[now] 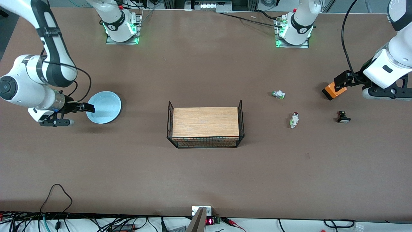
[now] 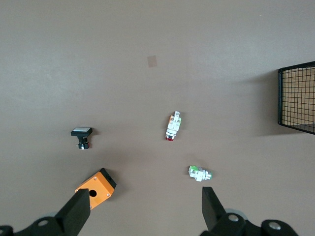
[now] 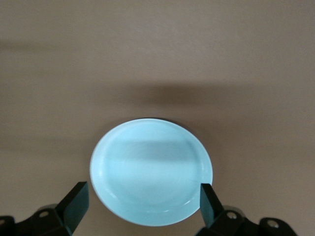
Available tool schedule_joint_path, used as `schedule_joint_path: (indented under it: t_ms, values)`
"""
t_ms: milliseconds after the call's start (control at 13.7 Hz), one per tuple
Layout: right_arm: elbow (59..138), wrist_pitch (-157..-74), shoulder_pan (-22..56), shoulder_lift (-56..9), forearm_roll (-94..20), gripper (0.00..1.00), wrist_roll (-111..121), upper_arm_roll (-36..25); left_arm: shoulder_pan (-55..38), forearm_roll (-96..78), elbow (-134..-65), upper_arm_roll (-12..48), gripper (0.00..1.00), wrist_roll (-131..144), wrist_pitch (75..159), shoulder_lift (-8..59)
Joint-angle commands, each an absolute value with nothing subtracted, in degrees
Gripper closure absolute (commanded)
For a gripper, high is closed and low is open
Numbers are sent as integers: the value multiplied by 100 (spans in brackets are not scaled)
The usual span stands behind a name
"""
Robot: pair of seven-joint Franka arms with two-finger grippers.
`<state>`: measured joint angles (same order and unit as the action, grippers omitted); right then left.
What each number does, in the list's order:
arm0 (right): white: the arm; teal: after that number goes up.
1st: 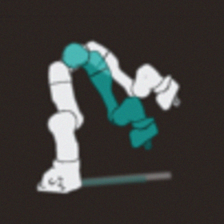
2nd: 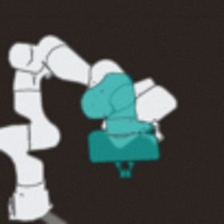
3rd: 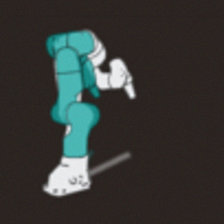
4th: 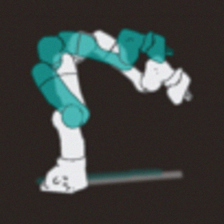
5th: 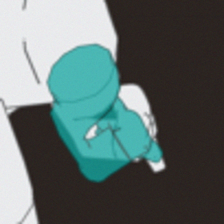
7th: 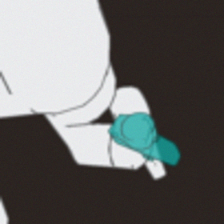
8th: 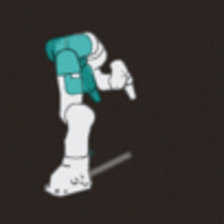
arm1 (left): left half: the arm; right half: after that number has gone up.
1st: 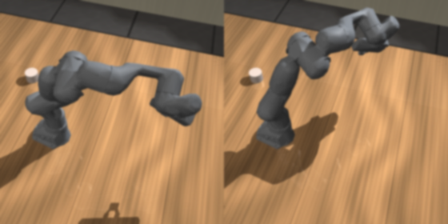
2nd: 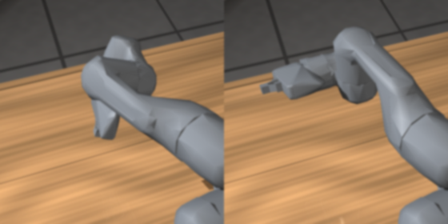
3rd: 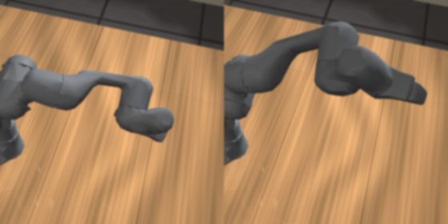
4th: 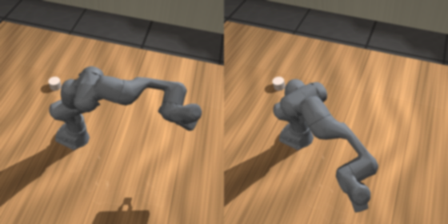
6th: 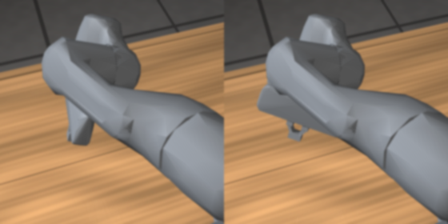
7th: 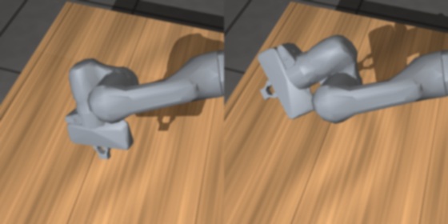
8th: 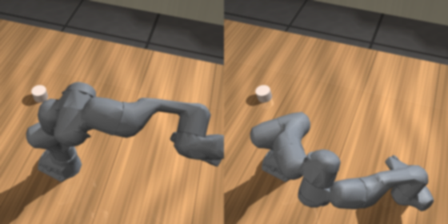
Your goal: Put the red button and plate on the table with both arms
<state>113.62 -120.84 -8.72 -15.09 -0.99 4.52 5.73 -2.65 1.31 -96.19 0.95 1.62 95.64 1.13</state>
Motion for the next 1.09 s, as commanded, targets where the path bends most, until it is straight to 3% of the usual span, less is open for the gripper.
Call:
schedule_joint_path:
  t_ms: [0, 365, 656, 1021]
  values:
    - [10673, -11087, -721, -1240, -27, 0, 264, 554, -220, 132, -9571, 132, 0, 35, 9527, 97]
    - [9248, -9442, -677, -1064, 79, 0, 229, 545, -220, 132, -9571, 132, 0, 35, 9527, 97]
    - [8913, -9123, -651, -616, 62, 0, 255, 449, -220, 132, -9571, 132, 0, 35, 9527, 97]
    - [8745, -8747, 68, -282, 9, 0, 255, -569, -220, 132, -9571, 132, 0, 35, 9519, 97]
